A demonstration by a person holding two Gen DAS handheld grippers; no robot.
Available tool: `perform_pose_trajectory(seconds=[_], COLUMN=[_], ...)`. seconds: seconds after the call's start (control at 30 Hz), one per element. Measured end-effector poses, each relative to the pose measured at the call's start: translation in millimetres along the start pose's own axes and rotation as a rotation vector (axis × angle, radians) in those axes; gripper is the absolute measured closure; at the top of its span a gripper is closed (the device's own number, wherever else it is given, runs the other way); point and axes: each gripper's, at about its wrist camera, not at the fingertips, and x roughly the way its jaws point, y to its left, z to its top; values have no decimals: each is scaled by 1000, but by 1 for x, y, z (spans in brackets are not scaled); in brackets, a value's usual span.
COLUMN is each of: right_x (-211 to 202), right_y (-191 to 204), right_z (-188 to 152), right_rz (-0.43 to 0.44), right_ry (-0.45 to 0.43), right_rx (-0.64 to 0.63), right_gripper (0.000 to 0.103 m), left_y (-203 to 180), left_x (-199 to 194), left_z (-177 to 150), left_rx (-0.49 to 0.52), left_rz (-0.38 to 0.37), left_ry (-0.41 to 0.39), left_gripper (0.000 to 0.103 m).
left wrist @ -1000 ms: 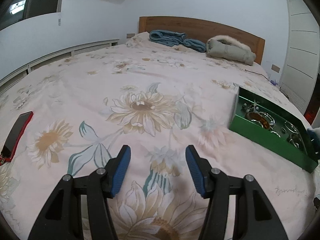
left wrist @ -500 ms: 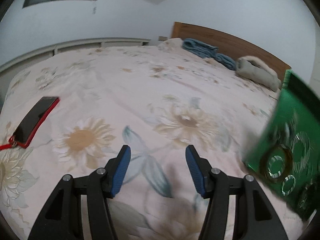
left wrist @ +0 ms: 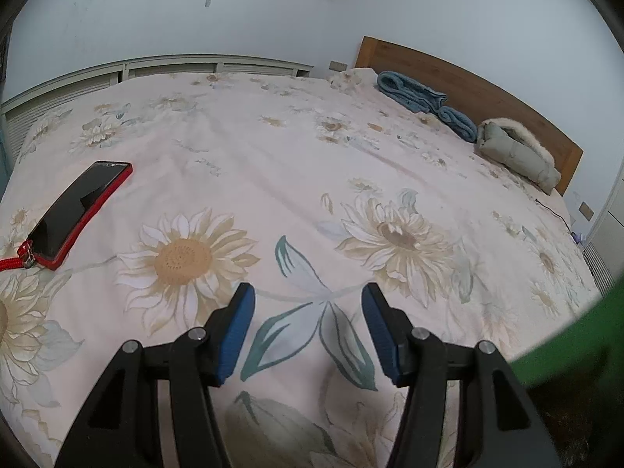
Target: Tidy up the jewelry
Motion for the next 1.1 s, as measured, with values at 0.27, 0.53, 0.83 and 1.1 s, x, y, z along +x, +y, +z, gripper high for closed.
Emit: perform_pose_trajectory(seconds=[0.27,0.53,0.83,1.1], right_x=[0,0,-2,-2], right_y=[0,0,0,0], right_z=[0,0,0,0], right_rz=[0,-1,-2,-2], right_ry=[0,0,0,-1], right_rx=[0,0,0,0], right_gripper=[0,0,0,0], left_y=[-2,-15,-8,-6], left_x=[7,10,6,6], left_z=[-1,-4,-2,-2], left_rx=[-1,55,30,28], left_rz=[16,38,27,24], left_ry=[20,13,16,21], left_gripper=[48,48,48,48])
